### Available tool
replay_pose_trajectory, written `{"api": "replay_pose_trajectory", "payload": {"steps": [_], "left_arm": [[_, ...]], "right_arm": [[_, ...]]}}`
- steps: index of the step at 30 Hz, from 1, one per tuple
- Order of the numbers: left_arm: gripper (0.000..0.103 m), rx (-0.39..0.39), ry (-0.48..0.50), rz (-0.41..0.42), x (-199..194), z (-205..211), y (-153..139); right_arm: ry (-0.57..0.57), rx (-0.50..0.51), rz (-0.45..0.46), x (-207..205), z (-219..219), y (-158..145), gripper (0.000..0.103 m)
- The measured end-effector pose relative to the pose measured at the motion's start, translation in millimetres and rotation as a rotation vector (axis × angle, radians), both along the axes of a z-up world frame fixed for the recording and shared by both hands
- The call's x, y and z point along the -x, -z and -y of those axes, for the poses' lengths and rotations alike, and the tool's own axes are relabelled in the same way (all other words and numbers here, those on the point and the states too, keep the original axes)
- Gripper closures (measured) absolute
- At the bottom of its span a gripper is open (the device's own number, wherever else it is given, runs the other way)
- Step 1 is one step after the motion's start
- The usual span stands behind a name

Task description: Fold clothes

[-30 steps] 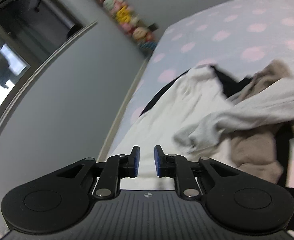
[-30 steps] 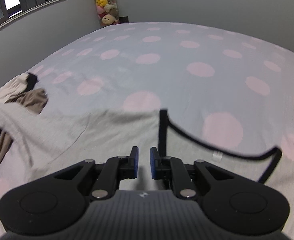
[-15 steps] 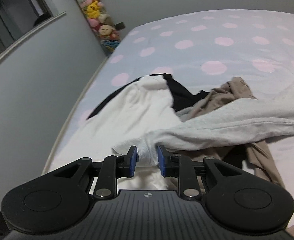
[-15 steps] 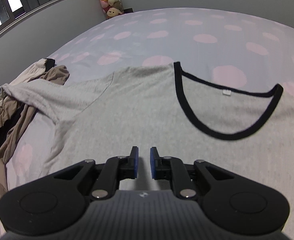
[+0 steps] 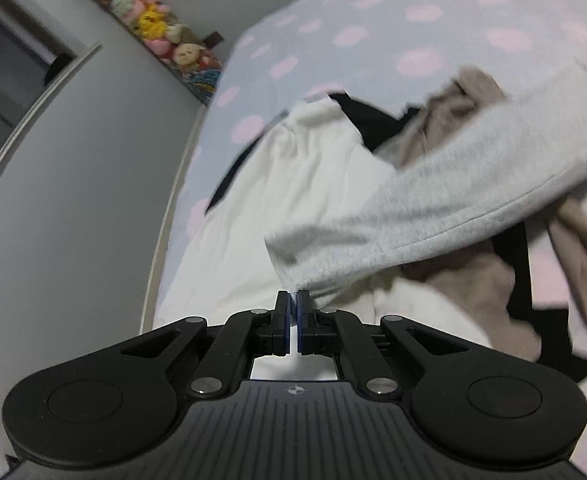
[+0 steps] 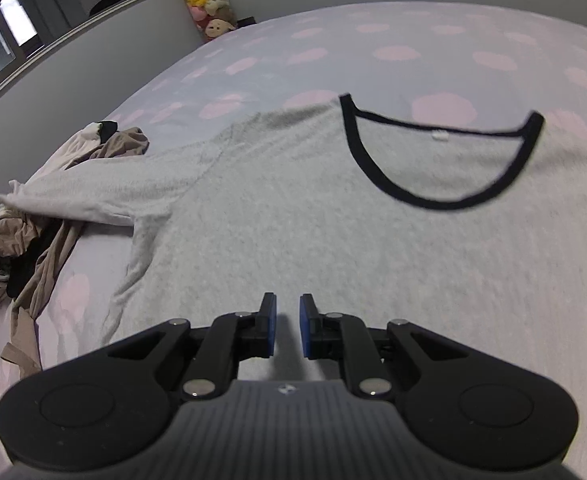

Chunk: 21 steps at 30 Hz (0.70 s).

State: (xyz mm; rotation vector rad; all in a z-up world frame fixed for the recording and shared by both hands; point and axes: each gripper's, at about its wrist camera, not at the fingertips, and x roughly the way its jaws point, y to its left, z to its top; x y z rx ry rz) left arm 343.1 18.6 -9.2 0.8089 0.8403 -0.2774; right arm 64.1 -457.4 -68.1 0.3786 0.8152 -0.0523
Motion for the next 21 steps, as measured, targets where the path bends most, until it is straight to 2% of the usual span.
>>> {"api": "replay_pose_trajectory", "payload": {"steps": [2,6,10,14,21], "left_arm": [[0.1,-0.011,0.008,-0.039,3,-2,4],[0.099,-0.001,-0.001,-0.027,9,-8,-2],[0.091,0.129,-0.041,-0.015,8,-14,-25],[0.091,0.283,-0.121,-0.007,-6,-14,-43],[0.089,0.398,-0.292,-0.077,-32,-13,-16]], "right_arm": [[0.012,-0.008,-0.003,7,1,1,0.087],[0.026,-0.024,-0.005,23,3,-2,0.086],[0.038,-0.023,0.006,40,3,-7,0.078],[0.046,-0.018,0.026,53,0,-10,0.078],[0.114,-0.022,0.068,70,-8,-11,0.077]]}}
